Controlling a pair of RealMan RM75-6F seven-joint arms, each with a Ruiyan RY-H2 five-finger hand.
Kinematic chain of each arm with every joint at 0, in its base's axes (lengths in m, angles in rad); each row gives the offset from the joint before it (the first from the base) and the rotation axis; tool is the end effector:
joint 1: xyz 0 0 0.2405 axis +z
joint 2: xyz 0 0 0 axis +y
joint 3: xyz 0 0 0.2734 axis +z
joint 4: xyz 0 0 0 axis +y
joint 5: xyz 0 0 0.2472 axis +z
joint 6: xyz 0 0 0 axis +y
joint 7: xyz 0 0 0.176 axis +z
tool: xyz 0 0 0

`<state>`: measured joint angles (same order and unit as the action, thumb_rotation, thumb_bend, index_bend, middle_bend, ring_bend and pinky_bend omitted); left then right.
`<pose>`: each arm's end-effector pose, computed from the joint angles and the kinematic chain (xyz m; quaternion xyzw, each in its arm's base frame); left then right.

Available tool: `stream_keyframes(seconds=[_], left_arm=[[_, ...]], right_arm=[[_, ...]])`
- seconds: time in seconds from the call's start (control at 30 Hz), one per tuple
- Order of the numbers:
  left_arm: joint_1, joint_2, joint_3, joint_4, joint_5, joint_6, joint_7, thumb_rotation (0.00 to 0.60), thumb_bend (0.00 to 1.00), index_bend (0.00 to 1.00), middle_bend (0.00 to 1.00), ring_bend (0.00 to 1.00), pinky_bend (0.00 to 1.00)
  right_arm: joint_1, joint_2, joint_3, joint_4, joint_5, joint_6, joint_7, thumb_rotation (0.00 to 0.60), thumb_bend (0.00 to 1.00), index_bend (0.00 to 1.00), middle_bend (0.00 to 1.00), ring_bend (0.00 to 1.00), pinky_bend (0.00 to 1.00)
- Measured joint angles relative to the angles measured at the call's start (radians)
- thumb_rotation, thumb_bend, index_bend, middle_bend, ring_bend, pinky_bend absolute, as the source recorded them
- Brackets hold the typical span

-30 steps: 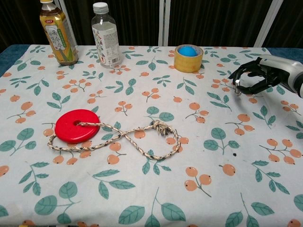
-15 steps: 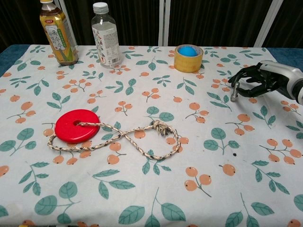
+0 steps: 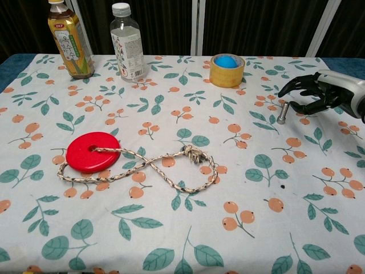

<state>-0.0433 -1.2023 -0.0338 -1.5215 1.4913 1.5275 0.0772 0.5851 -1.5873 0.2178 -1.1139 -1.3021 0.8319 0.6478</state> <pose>-0.3607 0.1996 0.1174 -0.5929 -0.3695 -0.3571 0.6201 -0.2794 -0.4131 -0.0456 0.5186 -0.6409 0.4607 0.3287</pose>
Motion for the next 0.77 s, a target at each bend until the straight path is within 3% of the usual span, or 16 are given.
stream_keyframes(seconds=[0.2, 0.3, 0.5, 0.63, 0.77], left_arm=[[-0.006, 0.005, -0.003, -0.005, 0.006, -0.001, 0.004, 0.6, 0.0, 0.15, 0.08, 0.0, 0.04], [-0.009, 0.005, -0.006, -0.006, 0.008, -0.001, 0.004, 0.6, 0.0, 0.15, 0.08, 0.0, 0.04], [-0.012, -0.004, -0.009, -0.004, 0.027, 0.016, 0.014, 0.6, 0.0, 0.15, 0.08, 0.0, 0.04], [-0.014, -0.009, -0.01, -0.011, 0.039, 0.026, 0.024, 0.6, 0.0, 0.15, 0.08, 0.0, 0.04], [-0.017, -0.013, -0.01, -0.02, 0.048, 0.031, 0.036, 0.6, 0.0, 0.15, 0.08, 0.0, 0.04]], right_arm=[[-0.037, 0.075, -0.011, -0.093, -0.059, 0.123, -0.044, 0.6, 0.42, 0.29, 0.21, 0.0, 0.0], [-0.074, 0.124, -0.021, -0.141, -0.081, 0.209, -0.141, 0.6, 0.42, 0.27, 0.2, 0.0, 0.0], [-0.203, 0.26, -0.053, -0.301, -0.107, 0.436, -0.453, 0.6, 0.42, 0.19, 0.16, 0.0, 0.0], [-0.332, 0.391, -0.108, -0.466, -0.14, 0.589, -0.57, 0.6, 0.42, 0.14, 0.14, 0.0, 0.0], [-0.423, 0.478, -0.179, -0.572, -0.182, 0.653, -0.588, 0.6, 0.42, 0.13, 0.14, 0.0, 0.0]])
